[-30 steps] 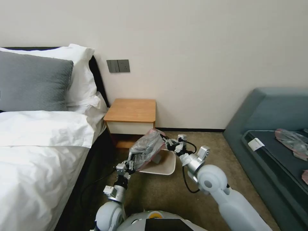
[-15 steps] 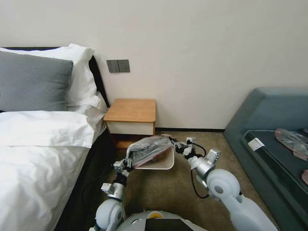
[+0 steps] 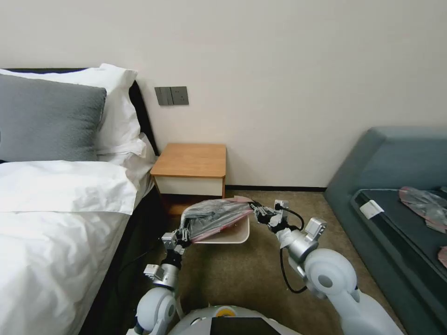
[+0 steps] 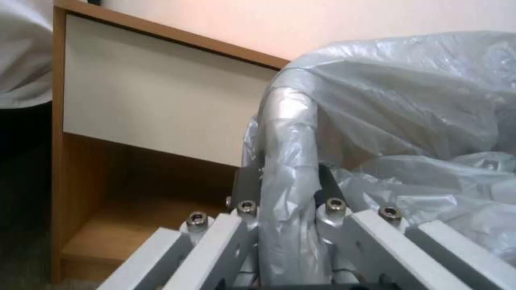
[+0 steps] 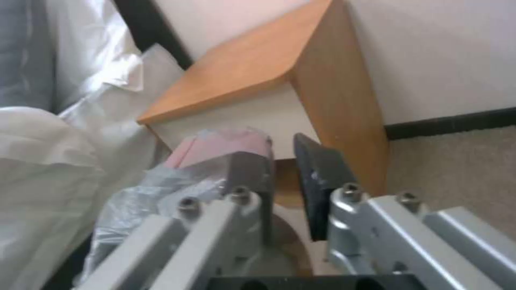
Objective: Pick up the garbage bag from the table and place it over the trash can.
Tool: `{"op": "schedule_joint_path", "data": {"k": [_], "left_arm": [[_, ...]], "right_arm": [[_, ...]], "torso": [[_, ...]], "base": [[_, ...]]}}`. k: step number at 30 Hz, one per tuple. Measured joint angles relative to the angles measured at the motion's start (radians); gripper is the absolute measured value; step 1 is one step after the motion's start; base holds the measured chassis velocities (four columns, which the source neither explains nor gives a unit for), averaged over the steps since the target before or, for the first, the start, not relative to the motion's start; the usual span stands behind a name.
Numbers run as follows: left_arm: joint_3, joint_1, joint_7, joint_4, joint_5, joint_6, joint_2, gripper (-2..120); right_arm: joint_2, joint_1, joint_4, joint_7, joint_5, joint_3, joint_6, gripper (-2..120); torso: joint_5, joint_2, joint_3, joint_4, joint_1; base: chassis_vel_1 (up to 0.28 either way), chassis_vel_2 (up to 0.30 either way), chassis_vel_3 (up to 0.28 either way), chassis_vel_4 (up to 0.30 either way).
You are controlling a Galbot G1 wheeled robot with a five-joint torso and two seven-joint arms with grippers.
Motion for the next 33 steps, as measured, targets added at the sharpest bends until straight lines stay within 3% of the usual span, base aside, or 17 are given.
{"op": "schedule_joint_path", "data": {"k": [16, 22, 28, 30, 33], "left_arm": [[-0.019, -0.020, -0.007, 0.002, -0.014, 0.007, 0.000, 5], [-0.022, -0.019, -0.008, 0.001, -0.014, 0.007, -0.001, 5], [-0.024, -0.018, -0.010, -0.007, -0.014, 0.007, -0.001, 5], [-0.025, -0.017, -0.010, -0.011, -0.014, 0.007, -0.001, 5], [-0.026, -0.016, -0.011, -0.013, -0.014, 0.007, -0.001, 5]], "right_arm": [[0.001, -0.100, 0.106, 0.002, 0.063, 0.094, -0.043, 80], [0.006, -0.117, 0.108, 0.039, 0.167, 0.089, -0.057, 99], [0.040, -0.110, 0.107, 0.110, 0.241, 0.001, -0.050, 100], [0.063, -0.097, 0.107, 0.174, 0.342, -0.041, -0.045, 100], [0.074, -0.088, 0.107, 0.197, 0.380, -0.061, -0.038, 100]], "torso": [[0.0000, 0.000, 0.000, 0.0000, 0.000], [-0.0001, 0.000, 0.000, 0.0000, 0.000], [0.0000, 0.000, 0.000, 0.0000, 0.000], [0.0000, 0.000, 0.000, 0.0000, 0.000], [-0.0001, 0.000, 0.000, 0.0000, 0.000]], "base": [[0.000, 0.000, 0.000, 0.000], [0.000, 0.000, 0.000, 0.000], [0.000, 0.000, 0.000, 0.000], [0.000, 0.000, 0.000, 0.000], [0.000, 0.000, 0.000, 0.000]]}}
